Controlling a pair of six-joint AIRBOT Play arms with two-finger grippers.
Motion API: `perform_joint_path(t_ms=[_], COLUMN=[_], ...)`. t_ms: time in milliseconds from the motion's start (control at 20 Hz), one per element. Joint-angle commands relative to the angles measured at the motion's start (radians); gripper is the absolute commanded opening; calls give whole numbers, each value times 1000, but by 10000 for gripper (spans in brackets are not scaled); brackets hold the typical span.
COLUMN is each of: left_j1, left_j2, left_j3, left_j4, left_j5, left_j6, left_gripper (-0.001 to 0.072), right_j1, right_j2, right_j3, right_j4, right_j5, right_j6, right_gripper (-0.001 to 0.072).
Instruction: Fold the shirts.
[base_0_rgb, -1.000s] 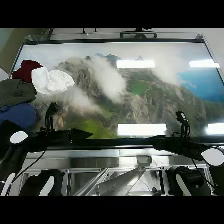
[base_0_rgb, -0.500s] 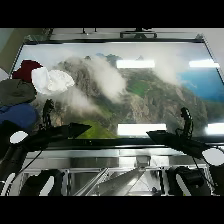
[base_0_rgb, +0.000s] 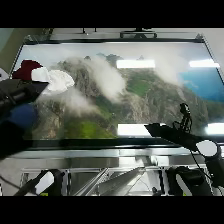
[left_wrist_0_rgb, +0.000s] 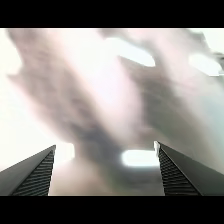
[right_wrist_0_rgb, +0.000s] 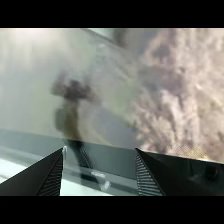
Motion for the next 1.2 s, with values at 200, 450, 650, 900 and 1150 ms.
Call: perform_joint_path(t_ms=[200, 450, 650, 900, 1150], left_j1=[-3, -128, -207, -243, -343], left_j2=[-653, -840, -876, -871, -666], left_j3=[597, 800, 894, 1059, 1016], left_j4=[386, 529, 771, 684, 141], left_j5=[-15, -30, -83, -285, -298], left_j6=[-144, -182, -312, -326, -301], left_gripper=[711, 711, 336, 10, 19], right_j1=[0, 0, 0, 0, -4], right_j2=[-188, -209, -209, -209, -209], right_j3=[0, 0, 0, 0, 16], right_j4=[-8, -8, -7, -8, -8], right_j5=[-113, -186, -187, -181, -180], right_j6=[0, 0, 0, 0, -75], right_gripper=[505, 503, 501, 501, 500])
